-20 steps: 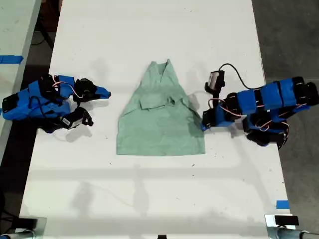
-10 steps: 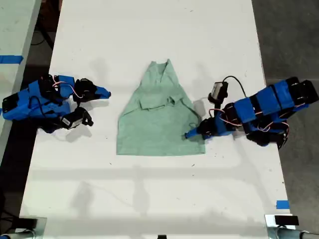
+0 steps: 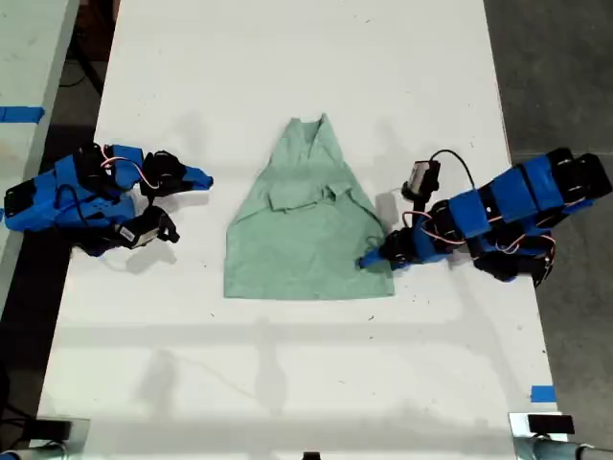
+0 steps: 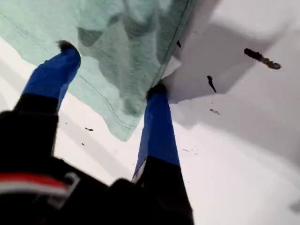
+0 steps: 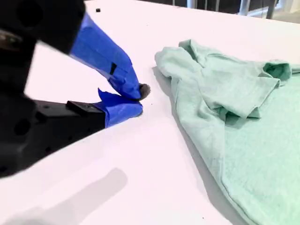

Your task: Fold t shirt

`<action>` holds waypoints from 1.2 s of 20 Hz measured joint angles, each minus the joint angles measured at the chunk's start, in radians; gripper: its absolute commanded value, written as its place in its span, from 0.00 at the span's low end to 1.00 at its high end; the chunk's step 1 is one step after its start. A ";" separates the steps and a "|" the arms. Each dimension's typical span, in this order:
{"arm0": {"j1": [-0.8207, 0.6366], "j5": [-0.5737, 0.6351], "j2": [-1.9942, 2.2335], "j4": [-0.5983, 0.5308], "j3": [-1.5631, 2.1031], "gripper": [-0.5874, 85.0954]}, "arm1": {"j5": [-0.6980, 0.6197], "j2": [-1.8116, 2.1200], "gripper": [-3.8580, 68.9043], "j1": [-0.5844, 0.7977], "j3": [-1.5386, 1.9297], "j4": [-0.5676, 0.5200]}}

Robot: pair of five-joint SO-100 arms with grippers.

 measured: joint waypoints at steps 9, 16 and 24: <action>0.000 0.000 0.000 0.000 0.000 0.00 | -0.032 -0.038 0.04 0.031 -0.114 0.114; 0.000 0.000 0.000 0.000 0.000 0.00 | -0.201 -0.048 0.04 0.089 -0.449 0.399; 0.000 0.000 0.000 0.000 0.000 0.00 | -0.390 -0.408 0.04 0.086 -0.859 0.285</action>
